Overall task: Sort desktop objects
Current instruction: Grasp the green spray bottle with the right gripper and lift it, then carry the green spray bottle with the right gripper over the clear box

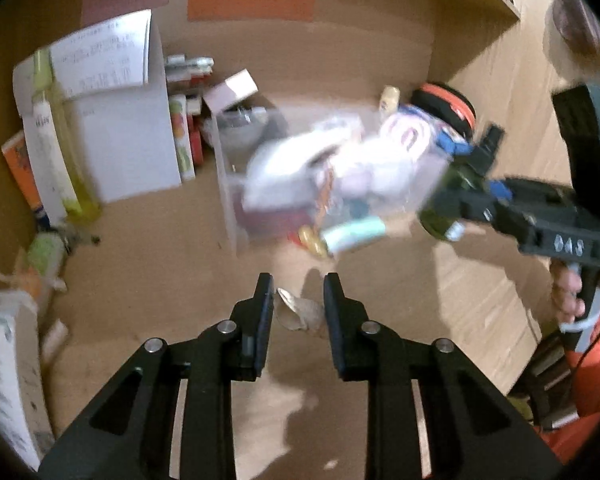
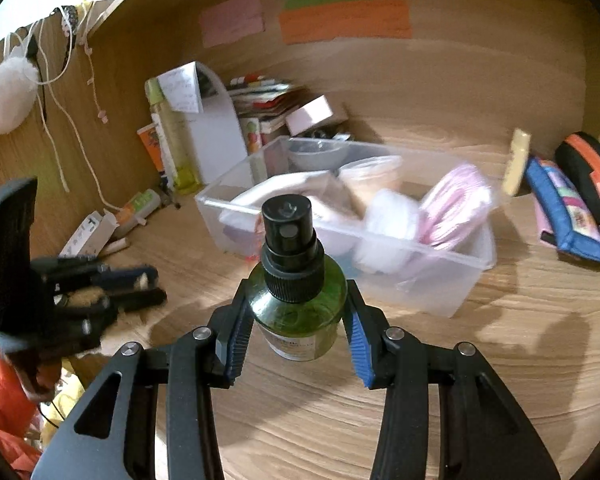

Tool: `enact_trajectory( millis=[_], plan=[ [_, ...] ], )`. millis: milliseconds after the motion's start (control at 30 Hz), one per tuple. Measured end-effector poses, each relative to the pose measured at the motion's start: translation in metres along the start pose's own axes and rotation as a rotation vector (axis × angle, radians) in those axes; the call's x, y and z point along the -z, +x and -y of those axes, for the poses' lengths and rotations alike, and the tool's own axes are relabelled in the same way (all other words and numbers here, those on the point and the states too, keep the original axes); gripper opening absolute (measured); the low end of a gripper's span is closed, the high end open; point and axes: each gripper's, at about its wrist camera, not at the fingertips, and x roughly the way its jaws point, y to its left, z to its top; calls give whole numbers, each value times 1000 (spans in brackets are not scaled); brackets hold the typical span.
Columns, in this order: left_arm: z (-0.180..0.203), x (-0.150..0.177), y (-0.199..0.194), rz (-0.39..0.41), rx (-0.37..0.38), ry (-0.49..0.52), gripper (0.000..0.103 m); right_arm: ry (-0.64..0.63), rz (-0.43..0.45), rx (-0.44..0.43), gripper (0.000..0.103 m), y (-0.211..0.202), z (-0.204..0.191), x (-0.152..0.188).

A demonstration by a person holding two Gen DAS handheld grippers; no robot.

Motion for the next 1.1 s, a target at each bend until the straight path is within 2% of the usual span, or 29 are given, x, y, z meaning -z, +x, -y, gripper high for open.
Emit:
enact_trajectory(
  millis=[333,600,800,933,1100],
  plan=[
    [-9,-58,3,118,-11,-32,25,41,55,53,39,-25,37,-18],
    [-8,-94,20,151,-1,-46,25,59,90,76,39,-26,60,-43],
    [-11,-117,36,145,22,-83,25,63,91,89,39,-13,74,-64],
    [-14,-132,53,119,18,-102,25,60,77,78,39,1,81,-81],
    [-20,-136,74,73,12,-121,25,61,54,74,39,21,85,-93]
  ],
)
